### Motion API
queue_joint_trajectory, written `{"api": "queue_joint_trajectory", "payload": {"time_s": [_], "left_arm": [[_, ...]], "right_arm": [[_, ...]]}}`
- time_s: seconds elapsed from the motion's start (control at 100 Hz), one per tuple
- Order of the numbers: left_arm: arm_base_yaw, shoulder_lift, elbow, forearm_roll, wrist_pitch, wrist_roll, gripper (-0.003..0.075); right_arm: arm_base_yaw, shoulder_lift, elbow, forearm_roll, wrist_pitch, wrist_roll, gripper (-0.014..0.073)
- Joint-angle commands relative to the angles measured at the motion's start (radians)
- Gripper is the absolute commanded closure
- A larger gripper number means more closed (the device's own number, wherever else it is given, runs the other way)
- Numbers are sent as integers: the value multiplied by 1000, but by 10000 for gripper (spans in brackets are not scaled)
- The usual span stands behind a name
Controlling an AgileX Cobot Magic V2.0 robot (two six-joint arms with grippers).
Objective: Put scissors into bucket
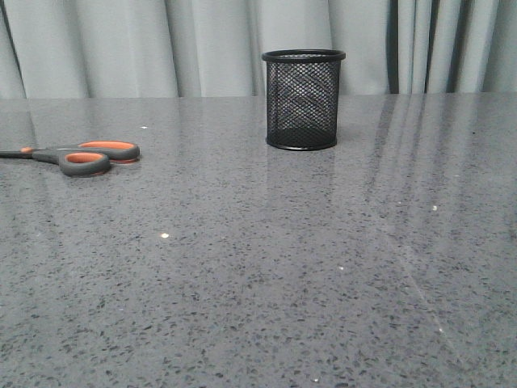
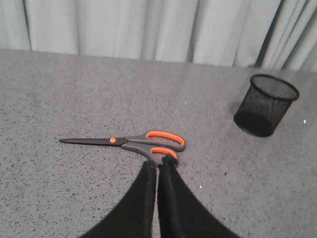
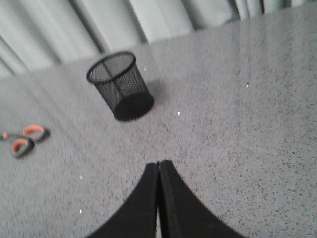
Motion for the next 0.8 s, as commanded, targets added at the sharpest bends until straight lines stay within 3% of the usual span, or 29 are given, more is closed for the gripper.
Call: {"api": "queue_joint_trajectory", "payload": {"time_s": [0.0,0.27,0.45,0.55,0.67,0.74,0.79], "left_arm": [[3,94,-109,-11,47,49,740],[3,210,-189,-16,132,80,739],[3,214,-189,-18,147,129,718],[3,214,-189,-20,160,129,608],[3,214,-189,-39,161,129,413],[3,214,-189,-58,164,131,322],[3,216,-189,-82,173,153,302]], "right_arm": [[-5,108,-126,-9,50,-65,638],[-2,276,-265,-9,130,-138,638],[-2,301,-288,118,139,-287,597],[-2,319,-301,165,151,-311,456],[-2,351,-312,172,178,-311,190],[-2,372,-319,173,196,-311,123],[-2,382,-319,173,196,-315,124]]}}
